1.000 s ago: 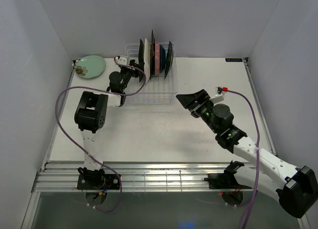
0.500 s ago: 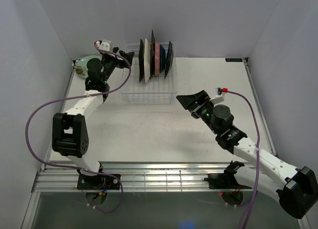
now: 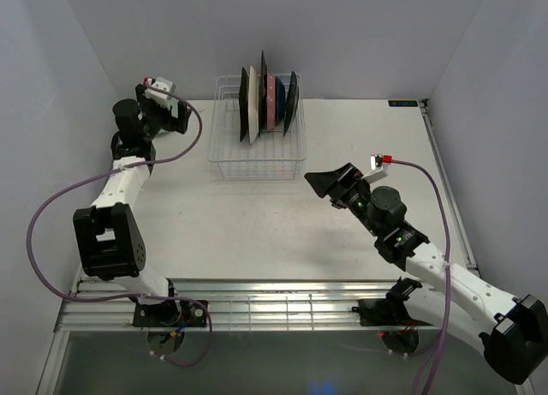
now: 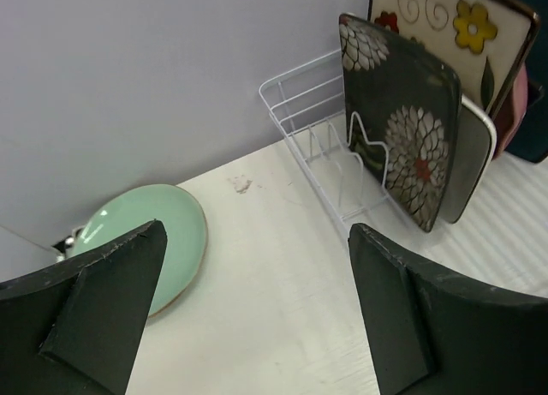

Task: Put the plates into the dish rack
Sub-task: Pick up the plate from the corner of the board.

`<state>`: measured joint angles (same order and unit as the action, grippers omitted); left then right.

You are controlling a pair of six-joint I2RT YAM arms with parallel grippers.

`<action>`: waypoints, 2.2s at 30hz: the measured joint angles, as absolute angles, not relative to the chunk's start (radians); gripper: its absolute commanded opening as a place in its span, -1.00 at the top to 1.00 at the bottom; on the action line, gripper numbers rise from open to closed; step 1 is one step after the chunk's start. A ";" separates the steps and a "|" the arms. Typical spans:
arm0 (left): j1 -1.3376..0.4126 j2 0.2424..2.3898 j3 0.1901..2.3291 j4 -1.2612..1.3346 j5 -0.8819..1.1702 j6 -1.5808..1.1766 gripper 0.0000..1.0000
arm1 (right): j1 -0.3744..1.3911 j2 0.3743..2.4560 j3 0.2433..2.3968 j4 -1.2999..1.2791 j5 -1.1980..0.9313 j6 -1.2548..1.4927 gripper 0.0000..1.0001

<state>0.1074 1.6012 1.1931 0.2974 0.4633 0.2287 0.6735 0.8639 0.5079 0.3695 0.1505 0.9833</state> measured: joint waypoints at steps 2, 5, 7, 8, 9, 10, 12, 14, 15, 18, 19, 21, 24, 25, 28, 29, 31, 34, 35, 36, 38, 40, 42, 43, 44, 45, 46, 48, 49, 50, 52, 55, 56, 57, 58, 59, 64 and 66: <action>0.107 1.587 1.185 0.276 0.469 0.312 -0.96 | 0.673 0.855 0.508 0.369 0.127 0.939 -0.86; 0.106 1.579 1.183 0.257 0.467 0.417 -0.96 | 0.673 0.835 0.504 0.370 0.092 0.870 -0.80; 0.109 1.592 1.187 0.237 0.452 0.480 -0.96 | 0.673 0.809 0.491 0.369 0.064 0.807 -0.80; 0.112 1.610 1.201 0.228 0.449 0.502 -0.96 | 0.673 0.797 0.485 0.368 0.051 0.785 -0.80; 0.116 1.637 1.224 0.214 0.445 0.520 -0.96 | 0.673 0.783 0.477 0.367 0.034 0.759 -0.80; 0.121 1.675 1.258 0.192 0.441 0.536 -0.96 | 0.673 0.768 0.469 0.364 0.020 0.733 -0.80; 0.136 1.771 1.348 0.162 0.425 0.559 -0.96 | 0.673 0.729 0.450 0.358 0.000 0.687 -0.80; 0.150 1.863 1.426 0.129 0.404 0.579 -0.96 | 0.673 0.688 0.434 0.340 -0.004 0.653 -0.80; 0.156 1.915 1.470 0.117 0.388 0.590 -0.96 | 0.673 0.667 0.425 0.333 -0.002 0.639 -0.80; 0.169 2.051 1.579 0.063 0.344 0.629 -0.96 | 0.673 0.598 0.401 0.294 0.006 0.605 -0.80; 0.172 2.093 1.617 0.047 0.327 0.640 -0.96 | 0.673 0.575 0.391 0.285 0.008 0.595 -0.80; 0.174 2.170 1.687 0.015 0.293 0.670 -0.96 | 0.673 0.532 0.368 0.271 0.009 0.582 -0.80; 0.173 2.253 1.747 -0.008 0.255 0.747 -0.96 | 0.673 0.467 0.338 0.234 0.011 0.564 -0.80; 0.172 2.269 1.749 -0.009 0.241 0.777 -0.96 | 0.673 0.447 0.331 0.226 0.013 0.561 -0.80; 0.165 2.302 1.739 -0.003 0.187 0.872 -0.96 | 0.673 0.393 0.319 0.201 0.022 0.549 -0.80; 0.162 2.310 1.729 0.011 0.163 0.899 -0.96 | 0.673 0.381 0.317 0.198 0.024 0.546 -0.80; 0.155 2.320 1.708 0.041 0.125 0.950 -0.96 | 0.673 0.360 0.315 0.181 0.028 0.542 -0.80; 0.146 2.338 1.691 0.068 0.076 1.012 -0.96 | 0.673 0.352 0.312 0.159 0.031 0.541 -0.80; 0.143 2.348 1.697 0.086 0.060 1.028 -0.96 | 0.673 0.352 0.312 0.153 0.031 0.541 -0.80; 0.141 2.359 1.708 0.096 0.039 1.039 -0.96 | 0.673 0.352 0.311 0.148 0.031 0.541 -0.80; 0.137 2.387 1.739 0.114 0.004 1.059 -0.96 | 0.673 0.348 0.311 0.136 0.031 0.540 -0.80; 0.133 2.421 1.774 0.142 -0.027 1.082 -0.94 | 0.673 0.344 0.311 0.129 0.031 0.540 -0.80; 0.126 2.437 1.796 0.141 -0.053 1.102 -0.90 | 0.673 0.342 0.311 0.125 0.031 0.540 -0.80; 0.123 2.449 1.810 0.144 -0.065 1.111 -0.89 | 0.673 0.340 0.311 0.123 0.031 0.540 -0.80; 0.121 2.464 1.828 0.147 -0.077 1.119 -0.86 | 0.673 0.339 0.311 0.123 0.031 0.540 -0.80; 0.117 2.472 1.837 0.152 -0.084 1.124 -0.82 | 0.673 0.338 0.311 0.122 0.031 0.540 -0.80; 0.115 2.484 1.850 0.161 -0.093 1.130 -0.74 | 0.673 0.338 0.311 0.121 0.031 0.540 -0.80; 0.113 2.497 1.859 0.173 -0.099 1.140 -0.51 | 0.673 0.339 0.311 0.121 0.030 0.540 -0.80; 0.113 2.499 1.859 0.170 -0.097 1.141 -0.24 | 0.673 0.339 0.311 0.121 0.030 0.540 -0.80; 0.113 2.500 1.858 0.167 -0.097 1.138 -0.11 | 0.673 0.340 0.311 0.122 0.030 0.540 -0.80; 0.113 2.502 1.848 0.155 -0.094 1.140 0.09 | 0.673 0.342 0.311 0.122 0.030 0.540 -0.80; 0.117 2.505 1.833 0.157 -0.079 1.131 0.87 | 0.673 0.343 0.311 0.123 0.028 0.541 -0.80; 0.116 2.505 1.824 0.167 -0.076 1.141 1.00 | 0.673 0.343 0.311 0.123 0.027 0.542 -0.80; 0.115 2.504 1.820 0.183 -0.080 1.154 1.00 | 0.673 0.344 0.311 0.123 0.026 0.542 -0.80; 0.115 2.498 1.812 0.188 -0.075 1.149 1.00 | 0.673 0.346 0.311 0.123 0.025 0.542 -0.80; 0.117 2.489 1.797 0.194 -0.067 1.144 1.00 | 0.673 0.348 0.311 0.123 0.024 0.542 -0.80; 0.129 2.416 1.715 0.212 0.007 1.077 1.00 | 0.673 0.349 0.308 0.129 0.023 0.542 -0.80; 0.134 2.375 1.683 0.199 0.039 1.031 1.00 | 0.673 0.349 0.304 0.133 0.022 0.542 -0.80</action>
